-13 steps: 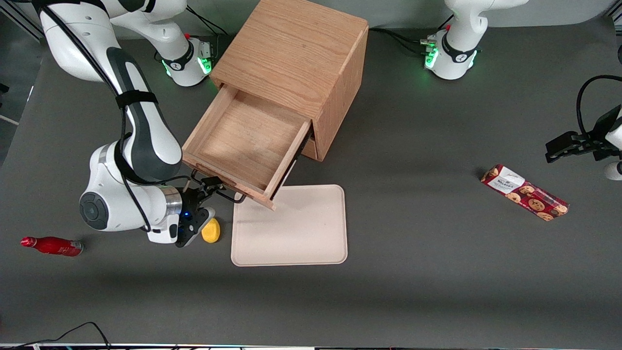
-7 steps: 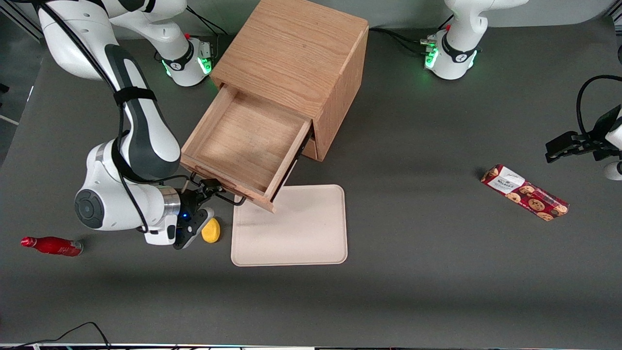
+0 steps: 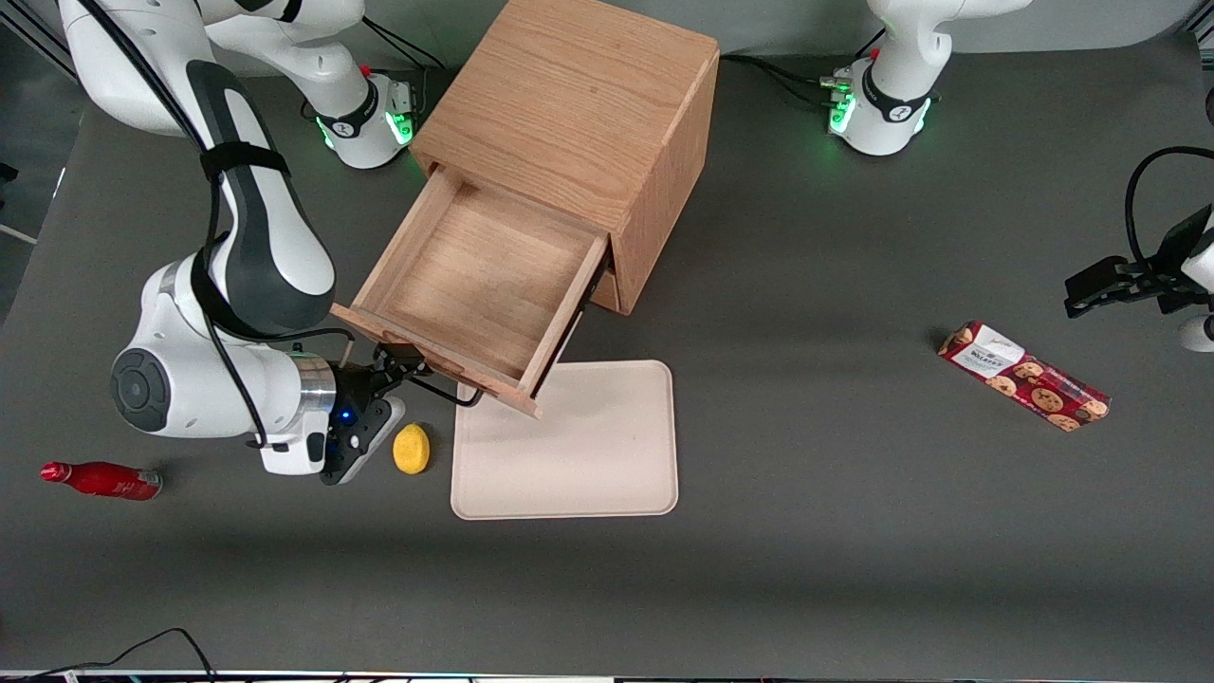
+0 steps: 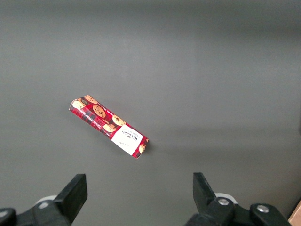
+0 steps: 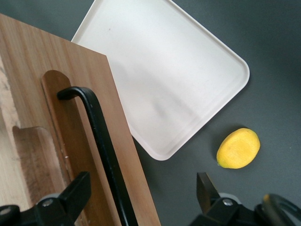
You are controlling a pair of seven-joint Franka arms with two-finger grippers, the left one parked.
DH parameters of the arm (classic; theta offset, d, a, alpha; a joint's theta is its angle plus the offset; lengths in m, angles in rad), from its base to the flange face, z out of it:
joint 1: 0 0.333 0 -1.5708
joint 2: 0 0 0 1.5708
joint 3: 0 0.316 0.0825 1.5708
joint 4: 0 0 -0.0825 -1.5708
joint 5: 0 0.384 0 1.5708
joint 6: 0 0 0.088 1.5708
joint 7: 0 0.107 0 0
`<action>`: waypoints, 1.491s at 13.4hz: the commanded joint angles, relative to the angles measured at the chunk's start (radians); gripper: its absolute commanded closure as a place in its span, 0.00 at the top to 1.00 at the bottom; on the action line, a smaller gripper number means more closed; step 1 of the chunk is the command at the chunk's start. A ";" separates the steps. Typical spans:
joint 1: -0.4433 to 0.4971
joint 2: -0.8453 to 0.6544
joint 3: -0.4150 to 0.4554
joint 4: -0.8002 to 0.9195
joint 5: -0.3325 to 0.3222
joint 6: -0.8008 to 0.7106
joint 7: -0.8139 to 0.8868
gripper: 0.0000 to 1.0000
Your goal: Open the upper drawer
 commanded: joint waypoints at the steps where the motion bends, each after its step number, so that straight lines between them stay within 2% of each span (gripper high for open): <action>1: 0.017 -0.080 0.002 -0.008 -0.011 -0.010 -0.019 1.00; 3: 0.018 -0.132 -0.010 -0.011 -0.058 -0.005 -0.026 1.00; 5: 0.020 -0.188 -0.006 -0.019 -0.210 -0.004 -0.063 1.00; 7: 0.020 -0.263 -0.009 -0.051 -0.223 -0.022 -0.059 1.00; 8: 0.021 -0.303 -0.012 -0.075 -0.221 -0.046 0.008 1.00; 11: 0.020 -0.402 -0.013 -0.152 -0.236 -0.083 0.370 1.00; 13: 0.018 -0.461 -0.018 -0.229 -0.302 -0.079 0.481 1.00; 17: 0.011 -0.521 -0.128 -0.315 -0.322 -0.077 0.540 1.00; 18: 0.009 -0.527 -0.147 -0.321 -0.350 -0.083 0.538 1.00; 20: -0.006 -0.539 -0.160 -0.350 -0.355 -0.085 0.537 1.00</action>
